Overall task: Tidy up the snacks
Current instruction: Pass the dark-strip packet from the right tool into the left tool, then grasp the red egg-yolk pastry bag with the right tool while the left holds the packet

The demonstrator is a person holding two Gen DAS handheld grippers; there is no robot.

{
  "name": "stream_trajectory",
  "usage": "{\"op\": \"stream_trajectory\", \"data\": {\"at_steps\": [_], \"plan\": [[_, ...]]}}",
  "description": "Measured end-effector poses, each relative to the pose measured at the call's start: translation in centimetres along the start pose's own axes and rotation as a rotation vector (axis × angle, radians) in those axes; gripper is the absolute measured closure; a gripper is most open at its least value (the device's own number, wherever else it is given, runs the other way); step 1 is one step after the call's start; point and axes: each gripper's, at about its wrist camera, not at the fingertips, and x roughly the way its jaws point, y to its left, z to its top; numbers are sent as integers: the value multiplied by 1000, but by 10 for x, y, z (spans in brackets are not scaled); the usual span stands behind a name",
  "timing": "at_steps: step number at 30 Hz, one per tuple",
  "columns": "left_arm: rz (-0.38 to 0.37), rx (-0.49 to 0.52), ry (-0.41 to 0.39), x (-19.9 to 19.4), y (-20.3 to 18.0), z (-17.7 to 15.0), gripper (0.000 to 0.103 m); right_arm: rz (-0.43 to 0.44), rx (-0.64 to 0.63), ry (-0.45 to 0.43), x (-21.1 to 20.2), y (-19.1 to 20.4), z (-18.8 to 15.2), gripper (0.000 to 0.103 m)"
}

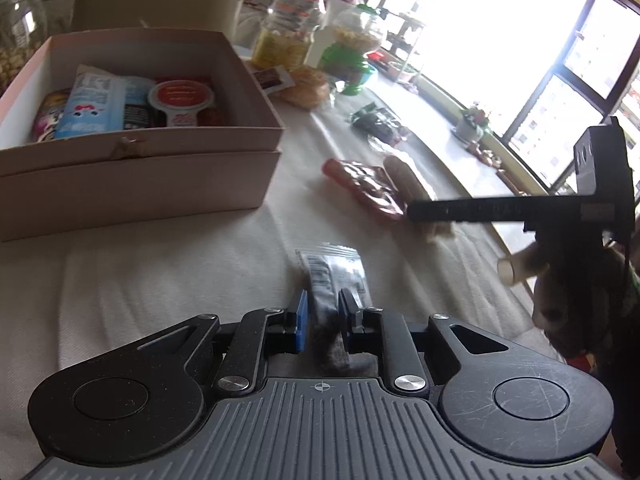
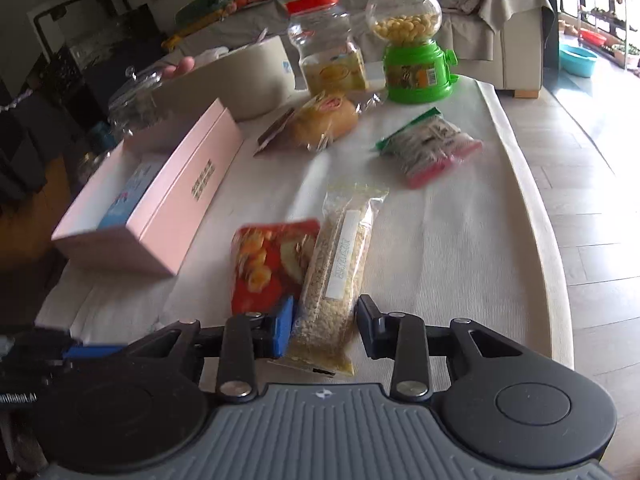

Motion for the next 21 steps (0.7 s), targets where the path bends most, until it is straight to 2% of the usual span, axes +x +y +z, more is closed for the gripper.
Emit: {"op": "stream_trajectory", "data": {"at_steps": [3, 5, 6, 7, 10, 13, 17, 20, 21], "plan": [[15, 55, -6, -3, -10, -1, 83, -94, -96, -45, -14, 18, -13, 65], [35, 81, -11, -4, -14, -2, 83, -138, -176, -114, -24, 31, -16, 43], [38, 86, -13, -5, -14, -1, 83, -144, -218, -146, -28, 39, -16, 27], [37, 86, -14, -6, -15, -2, 83, -134, -256, -169, -29, 45, -13, 24], [33, 80, -13, -5, -14, -1, 83, -65, -323, -161, -18, 62, 1, 24], [26, 81, -3, -5, -14, -2, 83, -35, -334, -95, 17, 69, 20, 22], [18, 82, -3, -9, -10, -2, 83, -90, -286, -17, 66, 56, 39, 22], [13, 62, -20, -14, -2, -2, 83, -67, -199, -27, 67, 47, 41, 21], [10, 49, -21, -15, 2, -3, 83, -51, -182, -28, 62, 47, 38, 25]]}}
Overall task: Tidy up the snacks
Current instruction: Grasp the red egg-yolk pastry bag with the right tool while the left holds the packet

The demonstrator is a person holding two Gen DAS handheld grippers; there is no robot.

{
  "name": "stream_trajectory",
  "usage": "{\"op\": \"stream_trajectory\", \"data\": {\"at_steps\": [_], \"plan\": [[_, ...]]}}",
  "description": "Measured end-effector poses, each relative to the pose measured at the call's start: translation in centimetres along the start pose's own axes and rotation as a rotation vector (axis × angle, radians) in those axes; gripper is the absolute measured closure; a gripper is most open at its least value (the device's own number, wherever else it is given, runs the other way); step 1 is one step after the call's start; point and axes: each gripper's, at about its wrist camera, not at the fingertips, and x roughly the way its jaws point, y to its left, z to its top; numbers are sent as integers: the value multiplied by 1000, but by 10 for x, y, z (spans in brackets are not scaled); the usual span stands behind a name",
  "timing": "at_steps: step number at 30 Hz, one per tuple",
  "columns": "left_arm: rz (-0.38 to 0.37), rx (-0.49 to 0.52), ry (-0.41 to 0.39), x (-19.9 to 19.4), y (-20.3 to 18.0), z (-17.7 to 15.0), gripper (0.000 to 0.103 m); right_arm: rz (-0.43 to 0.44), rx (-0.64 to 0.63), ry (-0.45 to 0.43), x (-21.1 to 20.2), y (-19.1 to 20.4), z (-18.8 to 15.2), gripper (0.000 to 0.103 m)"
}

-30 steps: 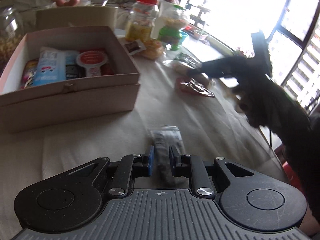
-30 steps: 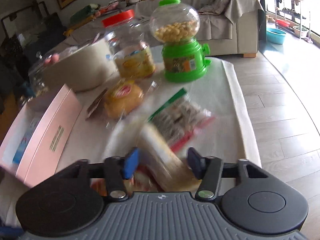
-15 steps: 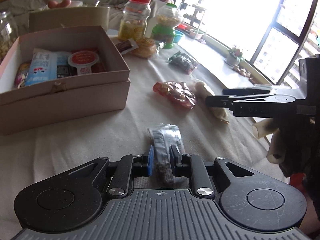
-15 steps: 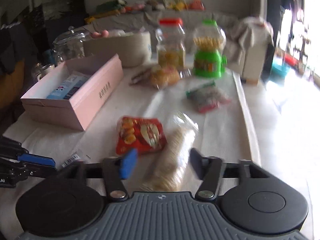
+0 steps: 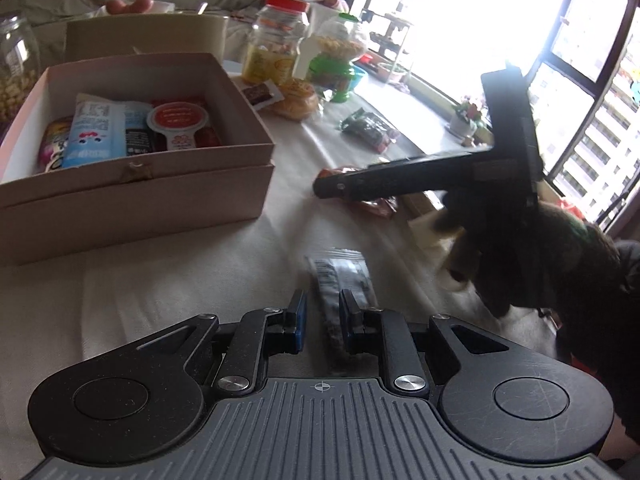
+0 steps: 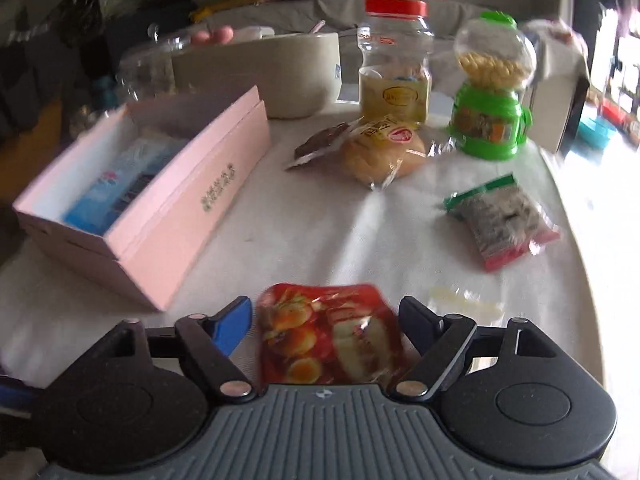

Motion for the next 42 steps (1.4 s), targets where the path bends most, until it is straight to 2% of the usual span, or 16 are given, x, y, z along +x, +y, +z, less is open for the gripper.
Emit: {"op": "stream_trajectory", "data": {"at_steps": [1, 2, 4, 6, 7, 12, 14, 15, 18, 19, 23, 26, 32, 38, 40, 42], "plan": [[-6, -17, 2, 1, 4, 0, 83, 9, 5, 0, -7, 2, -4, 37], [-9, -28, 5, 2, 6, -1, 83, 21, 10, 3, -16, 6, -9, 36], [-12, -40, 11, 4, 7, -3, 83, 66, 22, -13, -37, 13, -23, 61], [-23, -40, 20, 5, 6, -6, 83, 78, 11, -13, -56, 23, -38, 71], [-27, -39, 23, 6, 5, -7, 83, 65, 6, -14, -63, 25, -45, 72], [-35, -24, 15, 3, -5, -8, 83, -3, 26, -9, -79, 22, -78, 72], [-34, -4, 11, 1, -13, -8, 83, -59, 10, -45, -86, 24, -89, 71], [-34, 9, 10, 0, -17, -9, 83, -92, -7, -59, -88, 28, -94, 67], [-39, 68, 18, 1, -33, -12, 83, -181, -19, -100, -90, 35, -105, 37], [-37, 95, 23, 1, -39, -14, 83, -204, -18, -106, -91, 36, -106, 34], [-16, 193, 30, 8, -59, -20, 83, -236, 89, -110, -91, 20, -103, 30], [16, 271, 29, 12, -71, -24, 83, -213, 215, -134, -94, 0, -105, 29], [145, 421, 14, 12, -82, -30, 81, -211, 249, -154, -96, -4, -109, 29], [233, 375, 17, 10, -66, -20, 78, -201, 267, -164, -97, -4, -110, 29], [223, 339, 25, 9, -62, -17, 81, -193, 277, -169, -97, -6, -111, 29], [164, 255, 44, 10, -56, -11, 81, -185, 286, -174, -98, -8, -112, 29]]}}
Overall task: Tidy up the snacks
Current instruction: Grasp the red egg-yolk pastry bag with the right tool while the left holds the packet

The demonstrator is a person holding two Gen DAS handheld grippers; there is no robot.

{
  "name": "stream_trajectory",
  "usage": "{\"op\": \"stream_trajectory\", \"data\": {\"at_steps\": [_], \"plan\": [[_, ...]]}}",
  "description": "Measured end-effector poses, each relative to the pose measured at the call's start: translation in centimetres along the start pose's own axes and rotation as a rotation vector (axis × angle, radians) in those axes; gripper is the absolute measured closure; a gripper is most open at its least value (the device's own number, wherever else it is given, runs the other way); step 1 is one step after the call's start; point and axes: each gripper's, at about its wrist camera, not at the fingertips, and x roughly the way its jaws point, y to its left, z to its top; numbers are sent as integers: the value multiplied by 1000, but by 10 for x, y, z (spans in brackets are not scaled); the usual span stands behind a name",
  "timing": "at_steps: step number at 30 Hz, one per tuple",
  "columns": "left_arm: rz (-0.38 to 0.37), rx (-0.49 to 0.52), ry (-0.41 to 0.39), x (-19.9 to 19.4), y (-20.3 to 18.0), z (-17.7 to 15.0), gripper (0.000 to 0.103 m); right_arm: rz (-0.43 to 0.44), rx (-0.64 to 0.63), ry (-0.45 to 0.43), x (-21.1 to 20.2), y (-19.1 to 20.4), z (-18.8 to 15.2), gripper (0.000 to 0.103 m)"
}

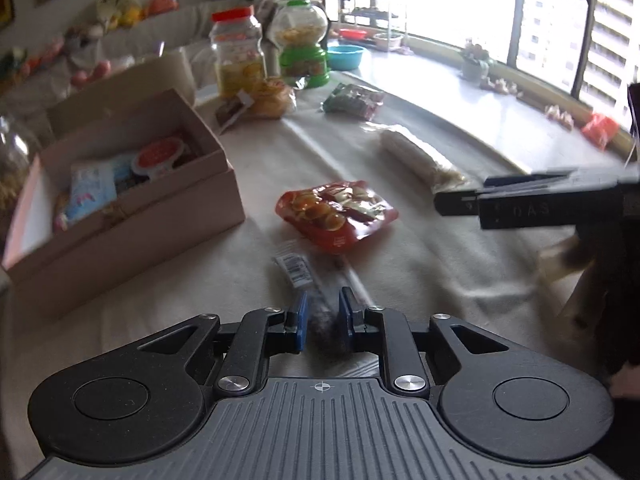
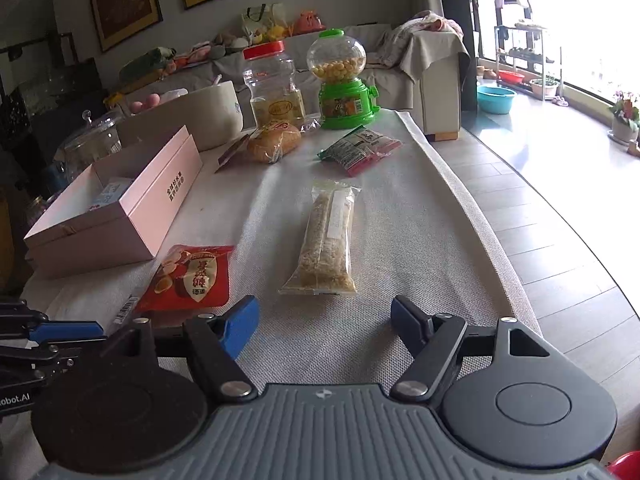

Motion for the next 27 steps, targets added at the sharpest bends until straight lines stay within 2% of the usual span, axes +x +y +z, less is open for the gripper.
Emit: {"op": "stream_trajectory", "data": {"at_steps": [1, 3, 8, 10, 12, 21, 25, 27], "plan": [[-34, -40, 8, 1, 3, 1, 75, 4, 6, -1, 0, -1, 0, 29], [-64, -85, 12, 4, 5, 4, 70, 11, 13, -2, 0, -2, 0, 29], [-32, -61, 5, 11, 0, 9, 70, 17, 6, 3, 1, -1, 0, 25], [15, -46, 9, 14, -1, 11, 60, 18, 4, 4, 1, 0, 0, 24], [28, -73, 22, 17, 3, 11, 54, 18, 5, 3, 1, 0, 0, 24], [16, -50, 31, 25, -3, 11, 45, 14, -32, 21, 5, 6, 1, 17], [-9, 27, 24, 22, 0, 6, 45, 12, -69, 40, 9, 11, 2, 12], [-12, 34, 22, 18, 4, 2, 48, 9, -89, 49, 10, 13, 2, 9]]}}
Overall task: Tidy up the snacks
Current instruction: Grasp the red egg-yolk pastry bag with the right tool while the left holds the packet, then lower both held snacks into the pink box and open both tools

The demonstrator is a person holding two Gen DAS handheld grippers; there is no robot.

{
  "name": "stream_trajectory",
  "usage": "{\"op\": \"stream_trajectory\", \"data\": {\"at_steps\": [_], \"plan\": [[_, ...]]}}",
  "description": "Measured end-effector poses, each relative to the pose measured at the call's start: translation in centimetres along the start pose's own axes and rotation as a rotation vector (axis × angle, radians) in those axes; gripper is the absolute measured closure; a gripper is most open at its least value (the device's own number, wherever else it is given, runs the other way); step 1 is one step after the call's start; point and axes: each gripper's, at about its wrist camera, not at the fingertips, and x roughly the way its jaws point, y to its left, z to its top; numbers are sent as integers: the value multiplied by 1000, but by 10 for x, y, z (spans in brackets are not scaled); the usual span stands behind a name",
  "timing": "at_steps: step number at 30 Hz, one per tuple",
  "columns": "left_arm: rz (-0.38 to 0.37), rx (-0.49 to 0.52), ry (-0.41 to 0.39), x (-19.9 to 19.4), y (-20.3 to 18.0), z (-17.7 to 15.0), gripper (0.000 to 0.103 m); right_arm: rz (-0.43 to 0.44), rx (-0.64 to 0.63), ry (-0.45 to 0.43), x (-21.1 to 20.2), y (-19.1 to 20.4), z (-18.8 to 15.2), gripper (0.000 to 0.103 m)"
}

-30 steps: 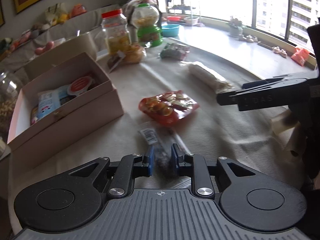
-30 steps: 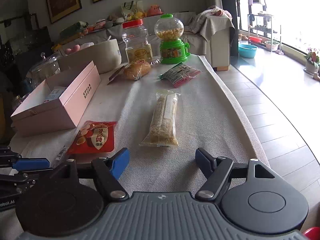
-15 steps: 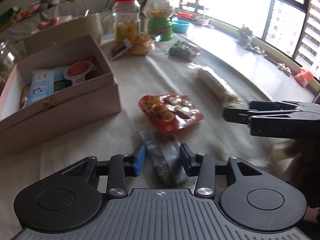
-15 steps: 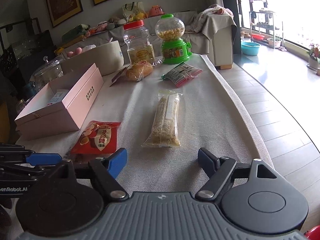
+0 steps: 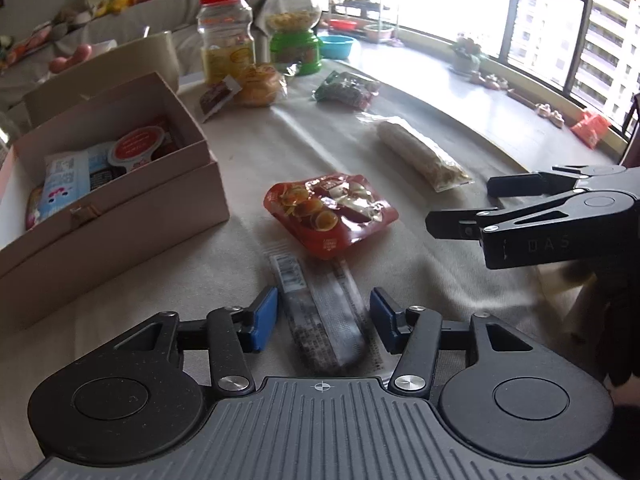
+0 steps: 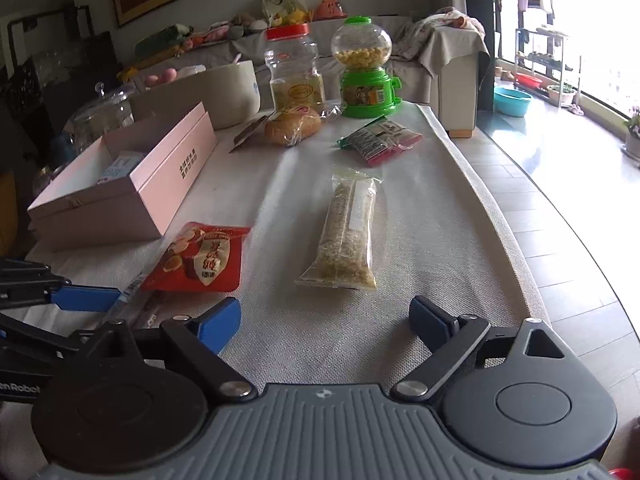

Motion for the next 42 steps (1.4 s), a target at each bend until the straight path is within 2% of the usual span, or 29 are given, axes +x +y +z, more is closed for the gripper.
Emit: {"op": "stream_trajectory", "data": {"at_steps": [3, 10, 13, 15, 19, 24, 27, 29, 30, 33, 37, 39, 42], "plan": [[-1, -5, -5, -4, 7, -4, 53, 39, -27, 25, 3, 0, 2, 0], [-2, -49, -44, -7, 10, -11, 56, 65, -31, 46, 2, -4, 3, 0], [-3, -40, -71, -10, 10, -16, 61, 52, -119, 85, 4, 6, 5, 0], [-24, -73, -75, -16, 16, -21, 62, 63, -173, 101, 1, 17, 8, 5], [-8, -93, -80, -31, 25, -37, 62, 141, -162, 24, -13, 41, 23, 5], [-20, -157, -98, -49, 38, -55, 62, 159, -88, 107, 32, 68, 46, 5], [-28, -187, -103, -55, 45, -63, 62, 113, -85, 148, 59, 80, 49, 11], [-32, -196, -108, -58, 47, -66, 62, 51, -144, 131, 62, 90, 49, 27], [-35, -199, -110, -60, 48, -68, 62, 28, -170, 137, 62, 93, 49, 31], [-41, -206, -120, -64, 50, -72, 62, 37, -179, 165, 51, 92, 46, 31], [-65, -218, -135, -72, 52, -76, 62, 94, -213, 178, 13, 94, 39, 32], [-90, -245, -159, -82, 59, -75, 62, 138, -217, 157, -13, 95, 45, 32], [-110, -290, -239, -112, 76, -64, 62, 192, -237, 75, -53, 104, 66, 32]]}}
